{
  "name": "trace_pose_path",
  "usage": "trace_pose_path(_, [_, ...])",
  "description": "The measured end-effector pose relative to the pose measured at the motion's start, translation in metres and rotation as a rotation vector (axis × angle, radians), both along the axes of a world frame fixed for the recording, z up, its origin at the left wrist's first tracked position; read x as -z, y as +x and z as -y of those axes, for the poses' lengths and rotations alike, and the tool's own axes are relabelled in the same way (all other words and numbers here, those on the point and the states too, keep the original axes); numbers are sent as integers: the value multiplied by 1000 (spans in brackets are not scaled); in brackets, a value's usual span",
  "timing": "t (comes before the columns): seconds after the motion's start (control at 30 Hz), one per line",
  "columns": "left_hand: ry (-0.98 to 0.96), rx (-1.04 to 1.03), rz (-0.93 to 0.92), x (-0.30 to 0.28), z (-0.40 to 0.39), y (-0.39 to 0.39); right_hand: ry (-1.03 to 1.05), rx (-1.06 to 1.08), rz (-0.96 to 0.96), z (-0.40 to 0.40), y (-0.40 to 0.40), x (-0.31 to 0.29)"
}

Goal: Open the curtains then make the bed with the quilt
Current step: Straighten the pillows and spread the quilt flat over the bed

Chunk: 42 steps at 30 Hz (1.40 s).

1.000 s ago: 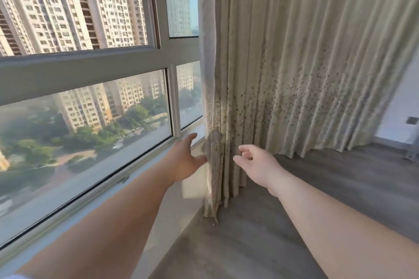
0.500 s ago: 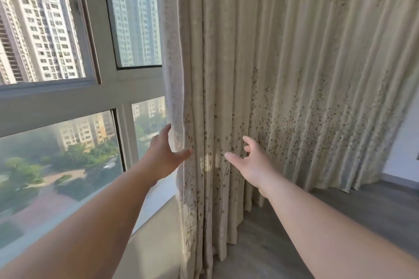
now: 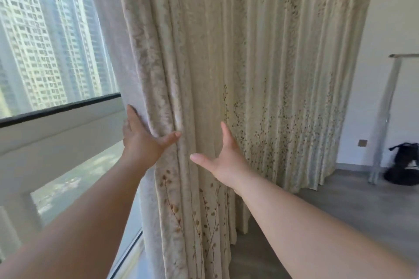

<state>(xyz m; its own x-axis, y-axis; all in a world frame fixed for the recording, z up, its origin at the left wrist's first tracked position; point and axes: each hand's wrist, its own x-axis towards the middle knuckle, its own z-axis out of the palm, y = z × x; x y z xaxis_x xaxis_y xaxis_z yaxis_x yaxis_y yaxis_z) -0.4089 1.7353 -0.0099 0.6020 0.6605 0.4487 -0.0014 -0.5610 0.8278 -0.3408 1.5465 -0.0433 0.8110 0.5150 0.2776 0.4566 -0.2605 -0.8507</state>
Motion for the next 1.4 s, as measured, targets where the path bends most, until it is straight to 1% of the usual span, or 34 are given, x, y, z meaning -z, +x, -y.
trace_pose_path(0.1, [-26,109,40,6,-10,37,-64,30,34,-17,29,2])
trace_pose_path(0.2, [-42,168,91,8,-20,71,-42,60,31,-30,67,2])
trace_pose_path(0.3, [-54,207,121,9,-26,101,-56,64,43,-43,99,5])
trace_pose_path(0.4, [-50,216,160,6,-31,153,-45,39,83,-56,153,8])
trace_pose_path(0.5, [-56,202,163,1,-31,195,-15,15,99,-64,199,7])
trace_pose_path(0.7, [-79,81,215,-13,-26,307,29,-122,112,-81,323,-1])
trace_pose_path(0.8, [-8,20,236,-14,-22,358,82,-173,112,-90,380,-4])
trace_pose_path(0.9, [54,-13,199,-19,-27,402,162,-195,60,-104,427,-3])
trace_pose_path(0.97, [76,-14,174,-24,-33,422,191,-184,52,-112,446,-2])
trace_pose_path(1.0, [92,-29,168,-25,-41,443,207,-178,58,-122,467,-1])
trace_pose_path(1.07, [105,-40,158,-28,-50,467,194,-126,108,-131,490,-6])
trace_pose_path(1.13, [124,-37,171,-30,-66,509,179,-56,156,-143,526,-9])
trace_pose_path(1.23, [100,58,230,-32,-77,566,129,37,252,-147,569,-12])
trace_pose_path(1.3, [75,117,240,-35,-82,609,85,125,363,-144,600,-21])
trace_pose_path(1.4, [47,208,205,-41,-83,677,71,300,487,-131,652,-38])
